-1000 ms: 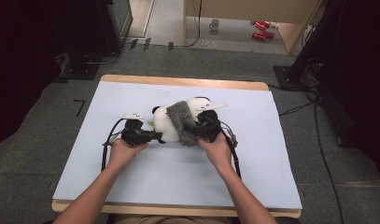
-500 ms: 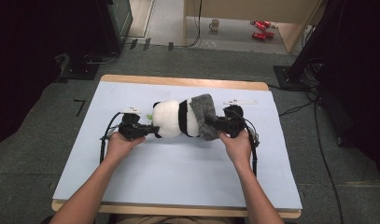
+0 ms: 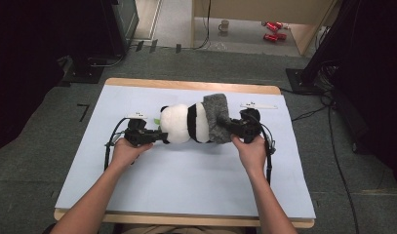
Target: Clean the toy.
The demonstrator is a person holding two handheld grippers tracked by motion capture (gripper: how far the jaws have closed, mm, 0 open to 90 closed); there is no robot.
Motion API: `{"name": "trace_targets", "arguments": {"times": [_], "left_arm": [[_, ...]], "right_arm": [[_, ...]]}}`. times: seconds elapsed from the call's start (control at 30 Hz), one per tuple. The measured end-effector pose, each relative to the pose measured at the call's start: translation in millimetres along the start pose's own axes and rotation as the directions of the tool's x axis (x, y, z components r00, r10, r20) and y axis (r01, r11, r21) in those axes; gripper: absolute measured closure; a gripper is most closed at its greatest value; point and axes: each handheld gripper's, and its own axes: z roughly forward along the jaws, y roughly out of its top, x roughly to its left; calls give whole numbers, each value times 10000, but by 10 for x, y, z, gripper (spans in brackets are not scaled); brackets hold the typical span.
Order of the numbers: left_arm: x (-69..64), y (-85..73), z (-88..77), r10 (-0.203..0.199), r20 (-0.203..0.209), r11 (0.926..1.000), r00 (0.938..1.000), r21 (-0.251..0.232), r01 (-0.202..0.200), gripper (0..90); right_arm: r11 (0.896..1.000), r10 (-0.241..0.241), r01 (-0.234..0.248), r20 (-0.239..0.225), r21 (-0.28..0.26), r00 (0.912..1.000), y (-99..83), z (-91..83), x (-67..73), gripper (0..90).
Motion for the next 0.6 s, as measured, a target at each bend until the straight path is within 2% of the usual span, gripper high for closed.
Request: {"name": "trace_targets", "arguments": {"times": [0.07,0.27,0.53,0.6], "left_arm": [[-7,-11,1,-115,-27,9999,9999,-92,115,687],[-109,-35,9,-79,-248,9989,9997,-464,67,691],[-273,-78,55,39,-571,9991,9984,-411,-63,786],[-300,-82,58,175,-715,9991,9973,-368,-202,811]], "right_arm": [[9997,-221,224,-353,79,9991,15,79,125,775],[9945,-776,830,-823,640,9936,-35,408,369,774],[9805,-1425,1567,-1200,1182,9825,-159,769,617,771],[9735,-1579,1745,-1177,1477,9804,-203,854,659,769]]}}
